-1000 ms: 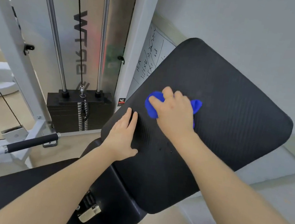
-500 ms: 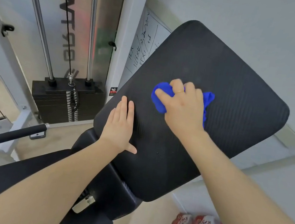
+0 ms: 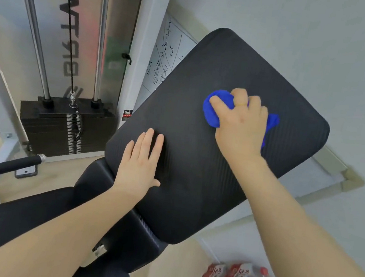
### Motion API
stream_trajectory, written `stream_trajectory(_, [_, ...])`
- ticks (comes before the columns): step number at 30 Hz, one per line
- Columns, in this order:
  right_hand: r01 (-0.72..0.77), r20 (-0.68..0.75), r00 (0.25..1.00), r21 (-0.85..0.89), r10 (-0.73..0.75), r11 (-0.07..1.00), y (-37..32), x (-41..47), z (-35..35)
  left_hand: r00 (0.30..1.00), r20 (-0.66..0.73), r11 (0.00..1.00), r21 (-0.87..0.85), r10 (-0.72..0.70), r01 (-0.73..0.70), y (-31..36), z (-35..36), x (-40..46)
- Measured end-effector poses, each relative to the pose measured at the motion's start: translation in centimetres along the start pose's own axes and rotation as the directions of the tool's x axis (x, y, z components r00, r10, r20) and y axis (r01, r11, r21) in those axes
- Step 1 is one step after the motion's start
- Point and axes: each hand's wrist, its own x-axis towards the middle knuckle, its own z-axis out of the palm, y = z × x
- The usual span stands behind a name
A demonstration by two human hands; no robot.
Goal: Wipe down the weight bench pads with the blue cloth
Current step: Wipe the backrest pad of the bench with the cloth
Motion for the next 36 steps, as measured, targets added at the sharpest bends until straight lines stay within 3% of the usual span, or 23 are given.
stream_trajectory(4, [0.126,0.184,0.970,0.170,-0.157,0.977,-3.1,-8.5,-0.3,0.998,-0.054,0.998,-0.046,0.035,-0.037,1.0,0.7,-1.3])
stream_trajectory(7, [0.388,0.314,0.832,0.260,-0.457,0.884,-4.7,-14.8,-1.1,0.997,-0.072,0.999,-0.042,0.013,-0.016,1.2,0.7,-1.3])
stream_trajectory(9, [0.459,0.324,0.783,0.274,-0.531,0.845,-3.5,-14.5,-1.4,0.998,-0.058,1.000,-0.028,-0.016,0.014,1.3,0.7,-1.4])
stream_trajectory(11, [0.383,0.262,0.868,0.184,-0.421,0.905,-0.7,-11.3,-1.6,0.997,-0.049,0.997,-0.043,-0.062,0.060,1.9,0.8,-2.0])
stream_trajectory(13, [0.204,0.154,0.964,0.096,-0.217,0.974,2.2,-7.7,-2.0,0.995,-0.038,0.991,-0.097,-0.096,0.092,2.5,0.8,-2.8])
stream_trajectory(16, [0.025,0.088,0.996,0.101,-0.034,0.995,3.2,-6.2,-2.0,0.995,-0.061,0.981,-0.183,-0.074,0.062,3.6,0.9,-4.0])
stream_trajectory(18, [0.013,0.105,0.994,0.167,-0.031,0.986,1.7,-8.3,-1.5,0.991,-0.129,0.979,-0.204,-0.029,0.002,4.5,1.1,-4.4])
stream_trajectory(20, [0.093,0.183,0.972,0.262,-0.145,0.960,-0.3,-12.3,-1.3,0.995,-0.093,0.973,-0.225,0.021,-0.042,5.3,1.3,-4.7])
stream_trajectory(25, [0.392,0.349,0.793,0.336,-0.500,0.856,-1.8,-17.8,-2.4,0.999,0.034,0.989,-0.146,0.026,-0.021,6.1,1.5,-4.7])
stream_trajectory(27, [0.384,0.245,0.868,0.220,-0.432,0.897,0.2,-15.0,-2.2,0.997,0.075,0.980,-0.196,-0.012,0.026,6.5,1.4,-4.6])
stream_trajectory(29, [0.233,0.056,0.968,0.143,-0.243,0.962,3.1,-11.2,-2.2,0.992,0.107,0.959,-0.268,-0.064,0.091,7.1,1.4,-4.6])
stream_trajectory(32, [0.128,-0.030,0.992,0.125,-0.125,0.984,5.5,-8.3,-2.1,0.989,0.104,0.964,-0.232,-0.109,0.131,7.8,1.3,-4.6])
stream_trajectory(36, [0.133,0.012,0.990,0.221,-0.139,0.966,3.1,-11.5,-1.5,0.983,0.102,0.972,-0.165,-0.152,0.167,8.4,1.1,-4.5])
